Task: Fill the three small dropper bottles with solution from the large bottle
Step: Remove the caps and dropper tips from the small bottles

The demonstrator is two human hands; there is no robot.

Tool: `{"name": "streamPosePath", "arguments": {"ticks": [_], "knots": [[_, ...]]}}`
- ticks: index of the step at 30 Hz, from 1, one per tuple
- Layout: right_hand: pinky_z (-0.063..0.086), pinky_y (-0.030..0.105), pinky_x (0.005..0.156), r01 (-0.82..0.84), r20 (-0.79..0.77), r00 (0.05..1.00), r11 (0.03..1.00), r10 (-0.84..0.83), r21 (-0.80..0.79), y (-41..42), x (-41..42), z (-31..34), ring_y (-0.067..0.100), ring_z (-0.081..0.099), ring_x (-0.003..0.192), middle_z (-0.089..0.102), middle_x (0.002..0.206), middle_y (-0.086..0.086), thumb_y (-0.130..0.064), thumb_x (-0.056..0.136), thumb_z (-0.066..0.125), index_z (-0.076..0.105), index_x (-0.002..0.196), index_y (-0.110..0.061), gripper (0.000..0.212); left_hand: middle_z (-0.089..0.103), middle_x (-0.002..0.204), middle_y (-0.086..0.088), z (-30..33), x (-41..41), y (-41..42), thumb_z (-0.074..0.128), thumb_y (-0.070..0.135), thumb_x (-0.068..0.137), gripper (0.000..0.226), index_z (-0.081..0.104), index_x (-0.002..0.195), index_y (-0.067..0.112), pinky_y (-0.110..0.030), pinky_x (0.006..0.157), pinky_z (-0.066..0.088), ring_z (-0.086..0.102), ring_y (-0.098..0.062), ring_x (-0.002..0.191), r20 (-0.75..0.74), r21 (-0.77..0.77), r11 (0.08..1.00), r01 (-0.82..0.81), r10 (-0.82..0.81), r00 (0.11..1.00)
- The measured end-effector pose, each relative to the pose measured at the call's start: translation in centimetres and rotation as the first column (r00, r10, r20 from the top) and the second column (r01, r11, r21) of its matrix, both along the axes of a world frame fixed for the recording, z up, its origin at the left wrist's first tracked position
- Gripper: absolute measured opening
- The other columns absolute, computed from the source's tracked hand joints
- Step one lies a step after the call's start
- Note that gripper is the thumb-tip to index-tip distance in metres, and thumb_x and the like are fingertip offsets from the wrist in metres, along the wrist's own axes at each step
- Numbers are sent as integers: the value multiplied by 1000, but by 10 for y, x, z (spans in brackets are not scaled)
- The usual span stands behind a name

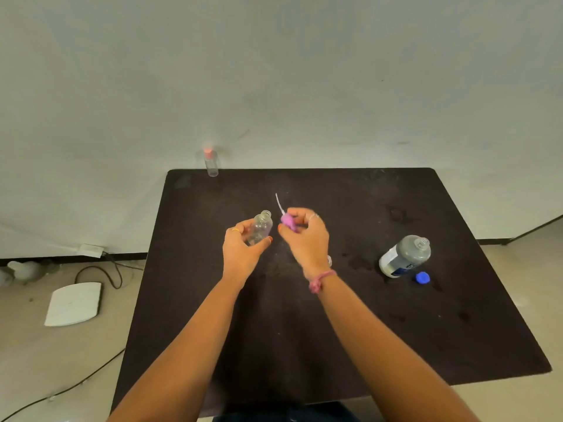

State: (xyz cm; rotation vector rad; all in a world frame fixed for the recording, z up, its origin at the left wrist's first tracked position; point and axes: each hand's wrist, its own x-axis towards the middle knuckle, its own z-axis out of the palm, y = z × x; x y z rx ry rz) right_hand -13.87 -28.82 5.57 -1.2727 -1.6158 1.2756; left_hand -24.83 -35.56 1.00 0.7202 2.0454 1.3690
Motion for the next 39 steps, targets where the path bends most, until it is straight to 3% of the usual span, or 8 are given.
{"name": "streamPosePath", "arguments": {"ticks": [3,6,8,12,17,30,34,39], "knots": [[53,17,74,123,-79,987,979,-137,-164,-23,3,-37,5,66,82,68,91,-5,-9,80,72,62,90,-29,25,53,117,6,-10,7,-2,81,20,74,49,58,117,24,-22,88,45,55,-6,100,9,-42,999,18,-17,1000],[57,33,83,224,-73,962,911,-264,-346,-34,7,-76,10,67,88,69,95,-4,-17,82,73,63,99,-24,21,57,112,7,-20,13,-3,78,14,76,50,59,122,17,-20,87,44,54,-6,100,-12,-108,993,39,-40,999],[57,34,82,270,-9,954,875,-299,-402,-40,12,-95,9,68,88,69,95,-5,-21,83,73,64,101,-22,20,59,110,8,-26,19,-4,77,12,77,50,59,123,14,-18,86,43,55,-6,101,-27,-148,987,68,-72,997],[56,31,82,335,126,942,847,-311,-412,-47,21,-116,6,66,83,70,87,-9,-28,84,71,69,96,-22,12,63,120,-1,-41,28,-3,77,12,77,51,57,123,14,-27,97,47,59,-16,112,-3,-229,966,120,-124,992],[41,10,66,349,229,933,849,-277,-397,-46,28,-125,4,61,82,68,88,-7,-28,85,70,72,100,-17,19,62,122,-3,-54,28,1,76,13,78,49,52,121,15,-24,94,44,58,-17,114,36,-280,954,112,-106,994],[36,8,55,302,315,927,905,-205,-300,-45,27,-129,2,56,71,62,82,-6,-28,89,65,67,93,-17,12,58,124,-5,-71,32,2,74,5,78,49,50,120,13,-16,88,38,53,-10,110,52,-320,931,173,-165,985],[36,9,55,283,311,931,916,-191,-284,-46,26,-126,6,57,73,62,80,-3,-27,89,65,61,81,-23,9,49,131,-4,-79,27,-5,76,6,75,61,47,128,15,-22,97,41,51,-14,118,9,-334,923,191,-199,980],[36,9,57,285,318,931,902,-180,-324,-44,29,-126,2,54,74,61,97,-1,-30,86,68,61,95,-22,14,39,142,-1,-79,11,-17,75,10,78,75,36,142,17,-36,110,37,42,-16,130,-94,-458,829,321,-404,910]]}}
